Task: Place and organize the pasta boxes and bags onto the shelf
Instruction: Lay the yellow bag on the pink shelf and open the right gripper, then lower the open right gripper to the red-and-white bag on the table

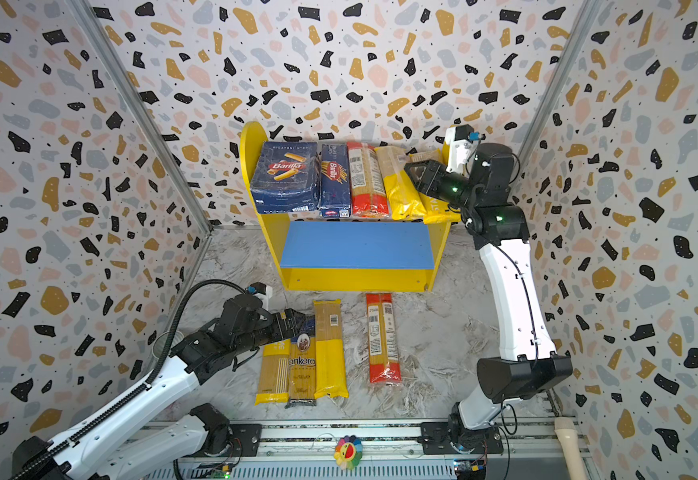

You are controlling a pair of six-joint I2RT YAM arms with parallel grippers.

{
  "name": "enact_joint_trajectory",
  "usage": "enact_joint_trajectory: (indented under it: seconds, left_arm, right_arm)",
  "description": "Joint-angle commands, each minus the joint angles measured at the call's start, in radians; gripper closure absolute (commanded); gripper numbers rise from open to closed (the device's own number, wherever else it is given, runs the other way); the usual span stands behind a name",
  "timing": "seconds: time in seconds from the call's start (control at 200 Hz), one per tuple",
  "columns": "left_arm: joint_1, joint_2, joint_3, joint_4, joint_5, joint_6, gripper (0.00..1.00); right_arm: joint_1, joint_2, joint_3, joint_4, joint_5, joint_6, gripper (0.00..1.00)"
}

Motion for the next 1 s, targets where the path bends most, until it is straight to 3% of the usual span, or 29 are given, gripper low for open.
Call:
enact_joint_trajectory:
  seconds: [0.0,0.23,0.421,0.616,0.841,0.991]
  left_arm:
    - [0.012,-0.018,-0.017,0.017,0.013,0.022,0.01]
    - [0.025,-0.041,-0.016,0.002,0.018,0.032,0.00]
    - [0.029,-0.082,-0.005,-0.041,0.004,0.035,0.00]
    - [0.030,-0.188,-0.035,-0.126,-0.023,0.023,0.01]
    - [0.030,-0.350,-0.146,-0.188,-0.031,-0.026,0.00]
    - [0.030,-0.413,-0.210,-0.192,-0.026,-0.052,0.00]
  right_arm:
    - [0.011,-0.039,0.037,0.046,0.005,-0.009,0.51]
    - [0.039,-0.034,0.102,0.011,0.021,-0.032,0.47]
    - [0.122,-0.136,0.116,-0.102,0.131,-0.110,0.43]
    - [0.315,-0.479,-0.344,-0.057,0.304,-0.120,0.40]
    - [0.450,-0.862,-0.947,0.009,0.299,0.018,0.37]
    - [0.523,-0.994,-1.215,-0.028,0.416,0.075,0.30]
